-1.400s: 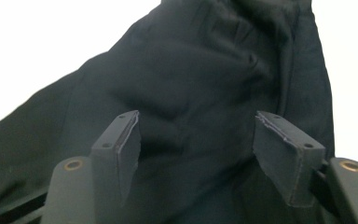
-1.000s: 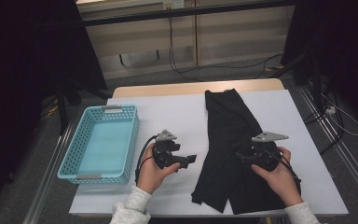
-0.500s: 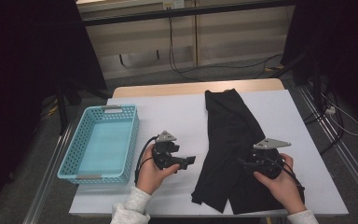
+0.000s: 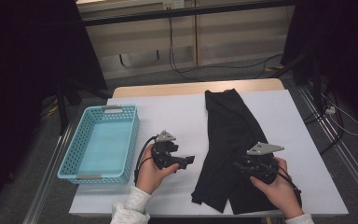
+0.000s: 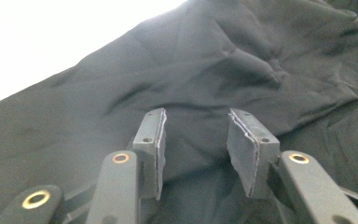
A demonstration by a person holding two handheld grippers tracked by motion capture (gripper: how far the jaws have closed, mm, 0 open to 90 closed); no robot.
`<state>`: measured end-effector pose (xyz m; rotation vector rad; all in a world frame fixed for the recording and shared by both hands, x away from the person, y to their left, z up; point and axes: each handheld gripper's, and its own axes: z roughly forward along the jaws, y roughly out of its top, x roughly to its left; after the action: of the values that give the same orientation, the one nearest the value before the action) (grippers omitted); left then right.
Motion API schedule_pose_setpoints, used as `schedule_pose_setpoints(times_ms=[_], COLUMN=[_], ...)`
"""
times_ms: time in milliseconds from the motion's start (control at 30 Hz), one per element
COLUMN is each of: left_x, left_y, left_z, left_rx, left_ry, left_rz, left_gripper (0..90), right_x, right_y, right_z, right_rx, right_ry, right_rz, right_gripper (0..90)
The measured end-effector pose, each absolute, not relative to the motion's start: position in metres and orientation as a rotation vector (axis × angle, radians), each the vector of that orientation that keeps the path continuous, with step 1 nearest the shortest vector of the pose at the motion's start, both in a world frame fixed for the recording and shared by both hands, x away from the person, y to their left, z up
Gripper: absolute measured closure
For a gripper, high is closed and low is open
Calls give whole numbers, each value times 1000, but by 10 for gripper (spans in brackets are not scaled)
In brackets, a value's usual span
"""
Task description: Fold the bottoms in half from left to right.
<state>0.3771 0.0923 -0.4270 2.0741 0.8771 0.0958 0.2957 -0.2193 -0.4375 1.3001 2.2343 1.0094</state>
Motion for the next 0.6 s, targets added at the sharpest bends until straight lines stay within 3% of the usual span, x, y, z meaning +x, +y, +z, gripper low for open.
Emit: schedule_pose_setpoints(times_ms=[433, 500, 567, 600], left_x=[376, 376, 376, 376], left_y=[98, 98, 98, 98], left_z=[-424, -424, -424, -424], left_rx=[2073, 2075, 2073, 2073], left_ry=[898, 895, 896, 898], left_rz=[116, 115, 116, 118], left_gripper=[174, 174, 174, 174], right_x=[280, 281, 281, 281], right_y=[-204, -203, -203, -203], right_z=[-447, -451, -452, -452], right_rx=[1222, 1216, 1211, 1211], right_ry=[2337, 2350, 2362, 2362], right_rz=[923, 917, 943, 943], right_gripper=[636, 689, 831, 831])
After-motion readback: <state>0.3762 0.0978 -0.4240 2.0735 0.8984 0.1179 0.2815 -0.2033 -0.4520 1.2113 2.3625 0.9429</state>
